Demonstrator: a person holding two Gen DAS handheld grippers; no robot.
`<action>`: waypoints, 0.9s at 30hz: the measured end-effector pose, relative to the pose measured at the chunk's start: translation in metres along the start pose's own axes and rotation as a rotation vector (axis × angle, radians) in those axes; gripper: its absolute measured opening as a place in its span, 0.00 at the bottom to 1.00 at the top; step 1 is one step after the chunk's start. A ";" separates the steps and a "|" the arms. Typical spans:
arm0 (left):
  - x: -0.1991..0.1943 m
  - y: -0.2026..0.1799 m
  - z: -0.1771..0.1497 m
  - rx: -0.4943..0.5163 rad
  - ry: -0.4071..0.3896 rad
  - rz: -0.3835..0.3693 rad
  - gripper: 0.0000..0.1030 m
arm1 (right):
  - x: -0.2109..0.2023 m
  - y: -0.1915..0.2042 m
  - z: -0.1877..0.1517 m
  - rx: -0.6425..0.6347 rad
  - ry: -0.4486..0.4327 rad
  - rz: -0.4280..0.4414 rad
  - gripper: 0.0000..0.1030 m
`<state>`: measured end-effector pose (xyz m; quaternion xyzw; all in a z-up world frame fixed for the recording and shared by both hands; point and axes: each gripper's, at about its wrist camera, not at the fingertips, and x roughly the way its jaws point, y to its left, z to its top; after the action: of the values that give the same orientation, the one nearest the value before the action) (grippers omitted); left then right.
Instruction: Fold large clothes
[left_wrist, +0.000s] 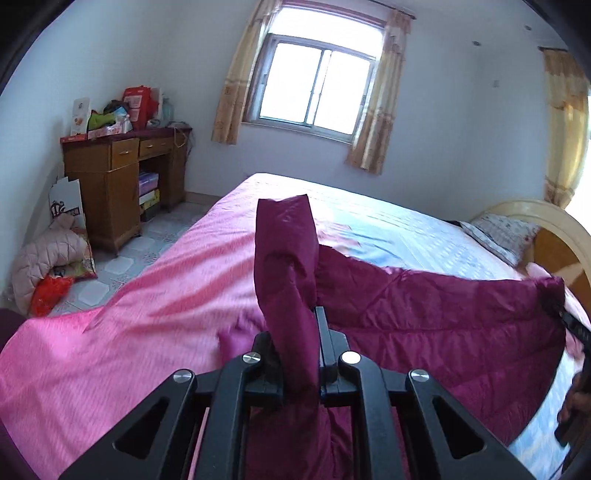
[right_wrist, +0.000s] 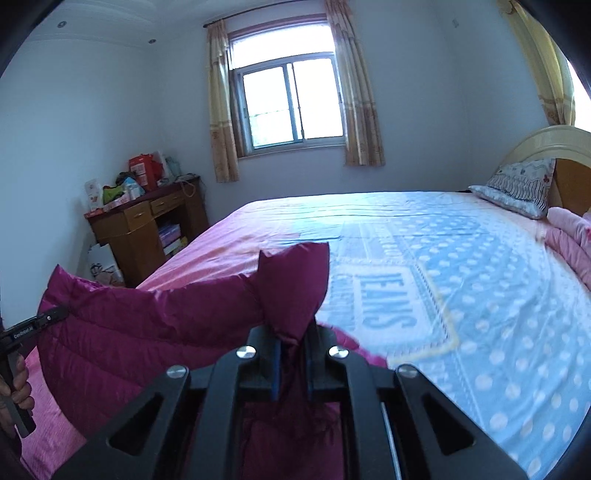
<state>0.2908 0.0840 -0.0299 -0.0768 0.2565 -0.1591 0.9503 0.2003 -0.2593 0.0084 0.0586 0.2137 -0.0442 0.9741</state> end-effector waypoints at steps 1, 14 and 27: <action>0.011 -0.002 0.005 -0.006 0.000 0.012 0.11 | 0.013 -0.003 0.007 -0.004 0.000 -0.031 0.11; 0.169 0.000 -0.035 0.020 0.177 0.247 0.11 | 0.176 -0.036 -0.043 -0.043 0.207 -0.258 0.11; 0.204 -0.007 -0.044 0.035 0.305 0.317 0.14 | 0.205 -0.071 -0.063 0.125 0.405 -0.227 0.50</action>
<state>0.4338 0.0049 -0.1606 0.0057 0.4032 -0.0218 0.9148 0.3516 -0.3336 -0.1417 0.1018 0.4067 -0.1537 0.8948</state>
